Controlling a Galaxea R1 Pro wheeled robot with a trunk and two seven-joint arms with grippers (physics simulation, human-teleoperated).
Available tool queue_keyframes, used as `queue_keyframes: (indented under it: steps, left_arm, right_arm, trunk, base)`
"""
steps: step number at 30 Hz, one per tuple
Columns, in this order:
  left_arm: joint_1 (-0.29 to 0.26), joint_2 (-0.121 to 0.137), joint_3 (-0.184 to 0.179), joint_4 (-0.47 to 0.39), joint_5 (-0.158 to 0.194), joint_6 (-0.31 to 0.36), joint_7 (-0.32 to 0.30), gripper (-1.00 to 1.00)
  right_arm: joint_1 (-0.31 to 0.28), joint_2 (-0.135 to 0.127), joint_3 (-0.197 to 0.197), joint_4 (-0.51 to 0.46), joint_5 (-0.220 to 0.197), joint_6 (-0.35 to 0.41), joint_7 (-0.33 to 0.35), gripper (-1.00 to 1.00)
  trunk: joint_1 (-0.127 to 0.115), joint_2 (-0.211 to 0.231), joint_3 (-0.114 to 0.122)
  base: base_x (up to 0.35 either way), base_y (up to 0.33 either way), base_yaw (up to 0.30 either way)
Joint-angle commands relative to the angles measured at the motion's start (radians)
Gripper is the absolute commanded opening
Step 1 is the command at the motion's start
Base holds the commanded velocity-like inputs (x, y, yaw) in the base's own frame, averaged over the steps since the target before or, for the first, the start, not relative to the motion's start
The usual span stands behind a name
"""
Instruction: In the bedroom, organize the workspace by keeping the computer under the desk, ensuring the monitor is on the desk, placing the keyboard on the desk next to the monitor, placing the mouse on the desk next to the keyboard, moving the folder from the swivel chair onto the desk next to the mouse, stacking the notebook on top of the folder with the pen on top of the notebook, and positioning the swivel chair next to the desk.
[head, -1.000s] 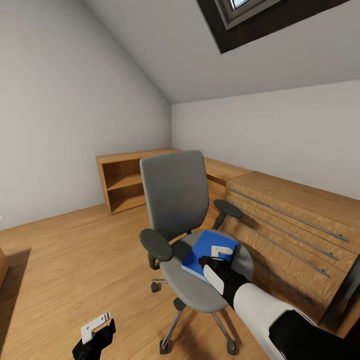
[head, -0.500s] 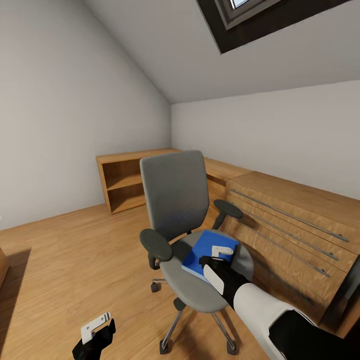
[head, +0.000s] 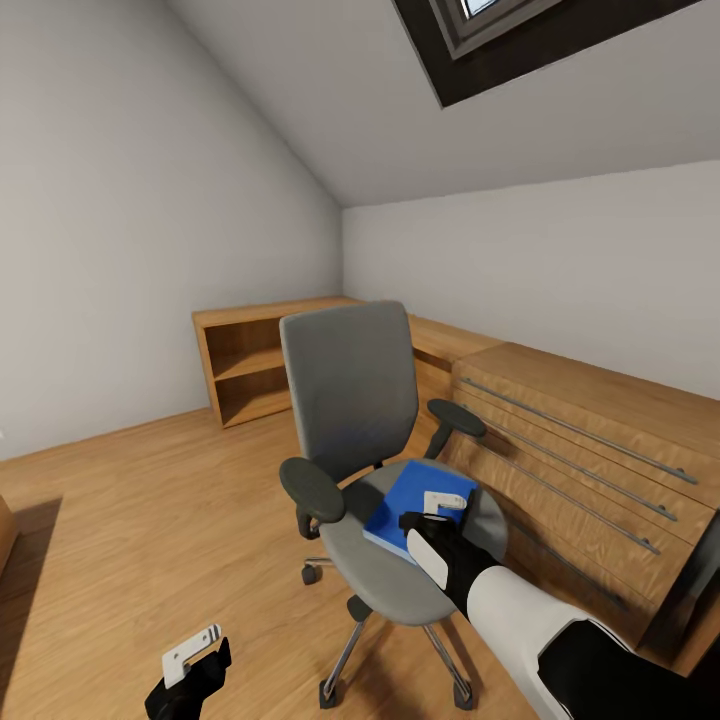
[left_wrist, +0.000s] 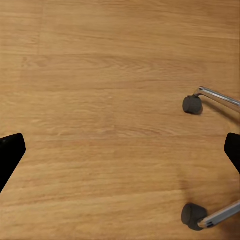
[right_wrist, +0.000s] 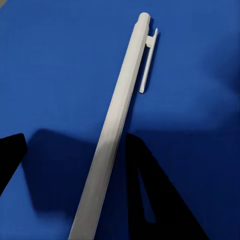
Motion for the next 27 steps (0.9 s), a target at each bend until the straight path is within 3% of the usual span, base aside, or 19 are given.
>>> queue_keyframes:
  steps: [1,27]
  left_arm:
    - [-0.001,0.002,-0.007,-0.001,0.011,-0.008,0.006,1.00]
    - [-0.001,0.000,-0.013,0.007,0.012,-0.005,0.005,1.00]
  right_arm:
    - [0.000,-0.001,0.007,-0.001,-0.010,0.007,-0.007,-1.00]
    - [0.000,-0.004,0.005,-0.010,-0.013,0.015,-0.004,-1.00]
  trunk:
    - [0.000,0.000,-0.001]
    - [0.000,0.000,-0.001]
  base:
    - [0.000,0.000,0.000]
    - [0.000,0.000,0.000]
